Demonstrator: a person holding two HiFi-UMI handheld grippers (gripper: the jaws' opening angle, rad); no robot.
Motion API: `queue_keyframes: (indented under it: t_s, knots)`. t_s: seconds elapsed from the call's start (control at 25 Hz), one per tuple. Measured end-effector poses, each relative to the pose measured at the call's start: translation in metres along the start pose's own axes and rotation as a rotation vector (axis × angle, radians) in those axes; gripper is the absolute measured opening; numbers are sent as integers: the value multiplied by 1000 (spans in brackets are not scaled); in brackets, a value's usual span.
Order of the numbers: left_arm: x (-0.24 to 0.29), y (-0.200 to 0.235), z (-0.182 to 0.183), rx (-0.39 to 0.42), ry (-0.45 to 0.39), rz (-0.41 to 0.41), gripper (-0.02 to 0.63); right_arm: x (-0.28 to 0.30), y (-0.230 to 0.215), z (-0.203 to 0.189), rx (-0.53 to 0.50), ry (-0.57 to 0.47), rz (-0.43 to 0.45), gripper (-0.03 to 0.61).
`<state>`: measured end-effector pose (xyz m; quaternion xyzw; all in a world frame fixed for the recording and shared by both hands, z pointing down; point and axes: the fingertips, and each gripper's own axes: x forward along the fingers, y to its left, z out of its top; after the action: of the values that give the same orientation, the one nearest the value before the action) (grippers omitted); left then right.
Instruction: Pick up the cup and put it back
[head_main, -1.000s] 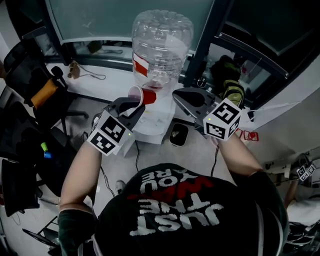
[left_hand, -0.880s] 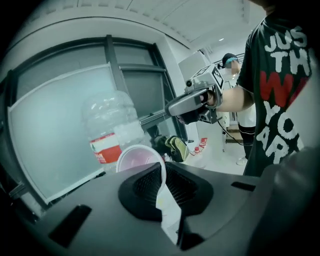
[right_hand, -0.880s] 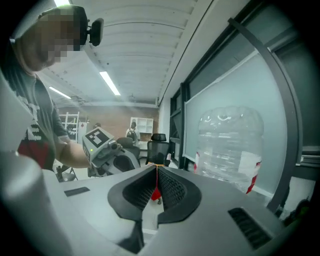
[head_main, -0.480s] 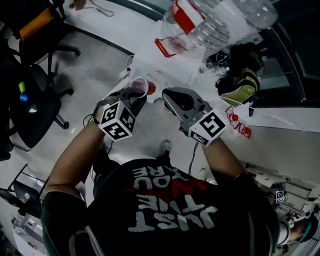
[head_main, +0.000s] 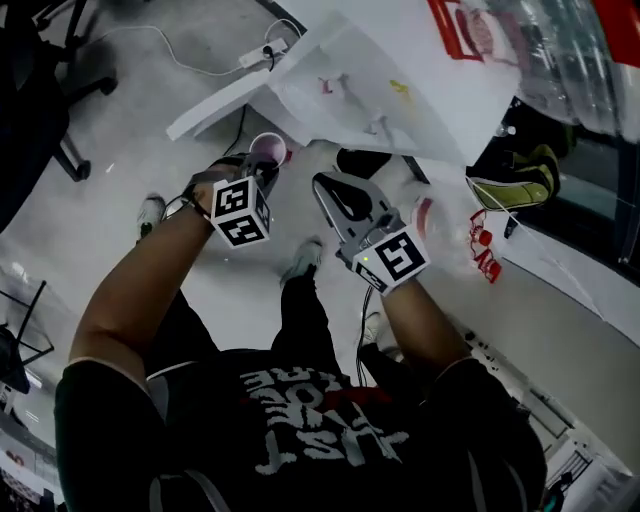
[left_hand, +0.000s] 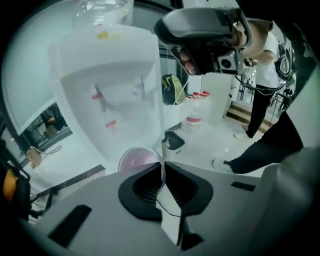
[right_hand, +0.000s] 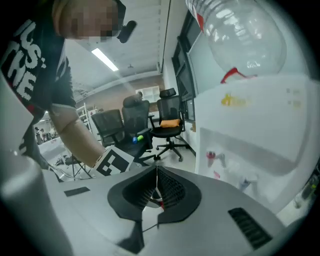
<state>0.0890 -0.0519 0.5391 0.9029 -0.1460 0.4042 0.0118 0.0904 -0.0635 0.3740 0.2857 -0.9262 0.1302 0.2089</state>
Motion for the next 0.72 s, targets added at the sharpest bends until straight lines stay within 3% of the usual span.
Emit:
queue_keyframes:
  t_s: [0.36, 0.56, 0.72]
  knots:
    - [195, -3, -139, 124, 142, 51, 29, 83, -53, -195, 27, 9, -13, 34]
    - [275, -2, -180, 223, 178, 59, 29, 110, -68, -297, 14, 16, -15, 34]
    - [320, 6, -203, 318, 200, 67, 29, 133, -74, -350, 5, 13, -36, 34]
